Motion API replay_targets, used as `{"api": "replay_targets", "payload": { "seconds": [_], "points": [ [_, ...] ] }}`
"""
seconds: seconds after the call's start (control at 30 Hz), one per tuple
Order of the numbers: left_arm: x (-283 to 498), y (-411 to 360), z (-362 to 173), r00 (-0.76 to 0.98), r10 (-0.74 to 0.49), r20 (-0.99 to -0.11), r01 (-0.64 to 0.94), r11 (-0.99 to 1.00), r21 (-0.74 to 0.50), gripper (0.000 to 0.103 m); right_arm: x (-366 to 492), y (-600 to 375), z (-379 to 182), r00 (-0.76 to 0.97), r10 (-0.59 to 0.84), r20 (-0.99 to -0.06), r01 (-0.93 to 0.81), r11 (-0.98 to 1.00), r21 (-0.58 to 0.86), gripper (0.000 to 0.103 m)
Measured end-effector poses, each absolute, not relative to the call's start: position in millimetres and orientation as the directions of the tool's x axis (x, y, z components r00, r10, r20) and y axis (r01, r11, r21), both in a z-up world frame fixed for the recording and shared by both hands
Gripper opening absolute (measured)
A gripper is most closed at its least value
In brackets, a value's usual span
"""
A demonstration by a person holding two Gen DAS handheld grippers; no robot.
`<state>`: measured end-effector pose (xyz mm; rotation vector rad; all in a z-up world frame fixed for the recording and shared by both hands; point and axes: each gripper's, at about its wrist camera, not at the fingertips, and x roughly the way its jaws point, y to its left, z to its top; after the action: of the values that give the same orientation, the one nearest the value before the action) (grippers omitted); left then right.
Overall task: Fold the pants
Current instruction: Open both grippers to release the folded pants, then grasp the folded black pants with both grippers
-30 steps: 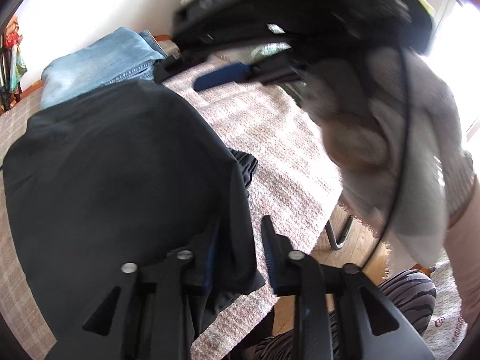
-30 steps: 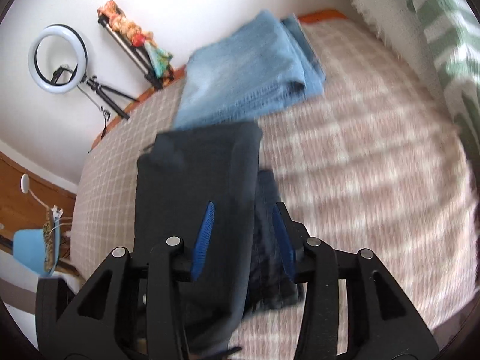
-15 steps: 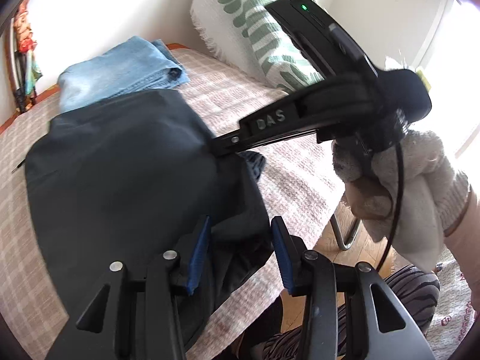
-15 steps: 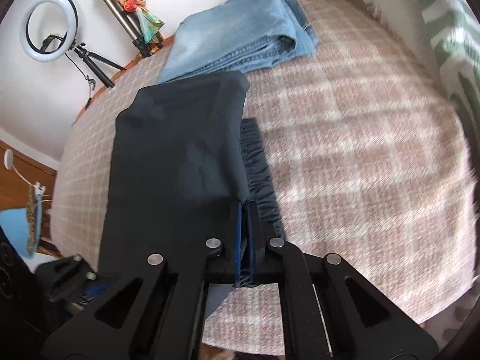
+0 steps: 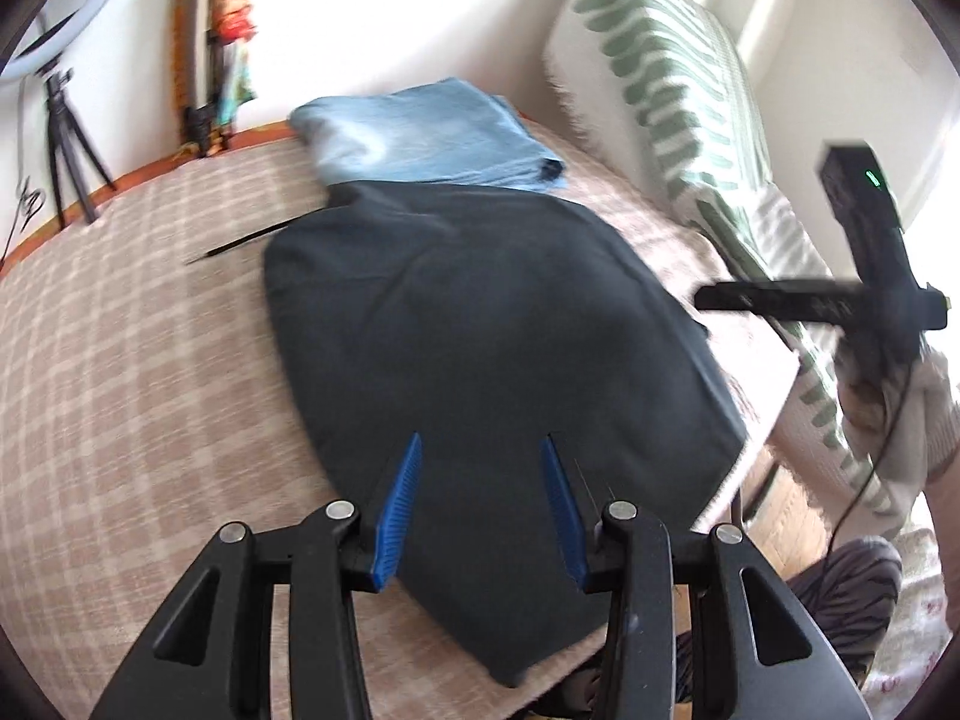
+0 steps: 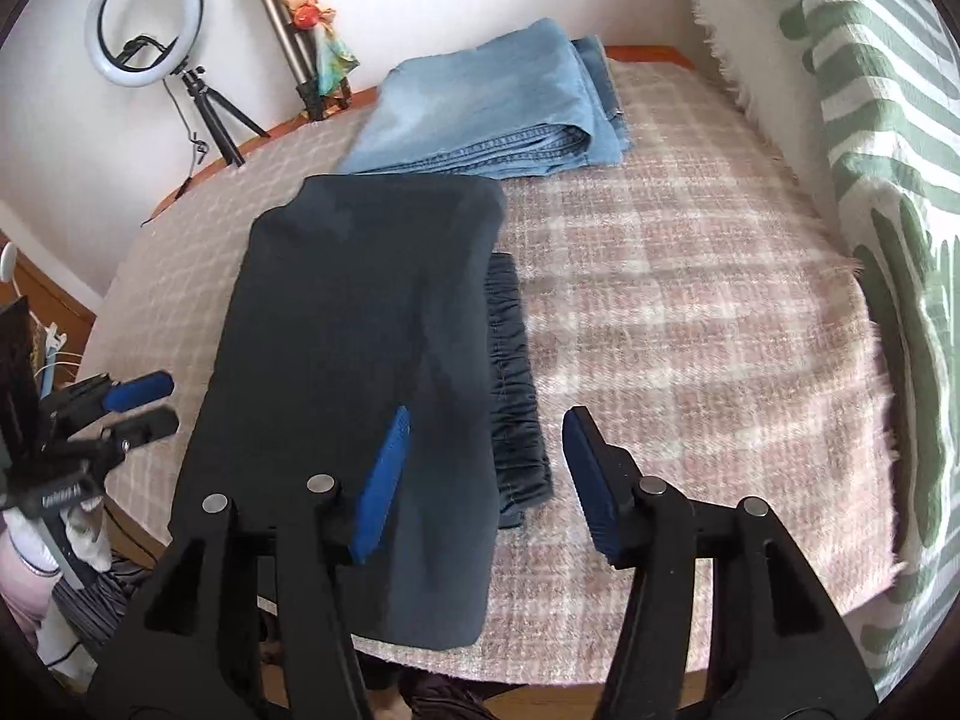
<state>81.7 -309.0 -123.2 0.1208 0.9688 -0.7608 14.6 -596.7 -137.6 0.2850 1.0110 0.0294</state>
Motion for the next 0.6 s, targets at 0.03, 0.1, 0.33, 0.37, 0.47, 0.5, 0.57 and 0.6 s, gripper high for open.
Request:
{"api": "replay_targets", "payload": {
  "seconds": [0.03,0.1,0.33,0.37,0.47,0.5,0.57,0.6],
  "points": [
    [87,-302,-126,0.335,-0.535,-0.776,0.615,0.747,-0.250,0.039,19,-598,-140,0.534,0.152,-0.832,0.120,0.960,0.253,0.056],
    [96,-294,-131,0.330,-0.539,-0.775,0.585,0.761,-0.281,0.039,32,-605,-146,0.532,0.155,-0.832,0.156,0.948,0.277,0.056],
    [93,-277,-158,0.260,-0.559,-0.788,0.533,0.763,-0.366,0.039,82,-609,-168,0.526,0.286,-0.801,0.166,0.889,0.426,0.007],
    [90,-275,-162,0.253,-0.560,-0.789,0.530,0.763,-0.371,0.039,86,-604,-167,0.524,0.272,-0.807,0.156,0.901,0.405,0.006],
    [85,-273,-172,0.233,-0.563,-0.793,0.516,0.763,-0.390,0.039,94,-585,-160,0.512,0.223,-0.829,0.104,0.942,0.318,0.004],
    [83,-272,-175,0.230,-0.562,-0.795,0.510,0.765,-0.393,0.039,96,-582,-158,0.513,0.205,-0.833,0.096,0.951,0.293,0.004],
    [80,-271,-178,0.230,-0.565,-0.792,0.503,0.766,-0.400,0.039,103,-584,-154,0.531,0.146,-0.835,0.101,0.967,0.233,0.003],
    [79,-271,-179,0.227,-0.565,-0.793,0.503,0.765,-0.401,0.039,108,-590,-153,0.531,0.140,-0.836,0.112,0.966,0.233,0.003]
  ]
}}
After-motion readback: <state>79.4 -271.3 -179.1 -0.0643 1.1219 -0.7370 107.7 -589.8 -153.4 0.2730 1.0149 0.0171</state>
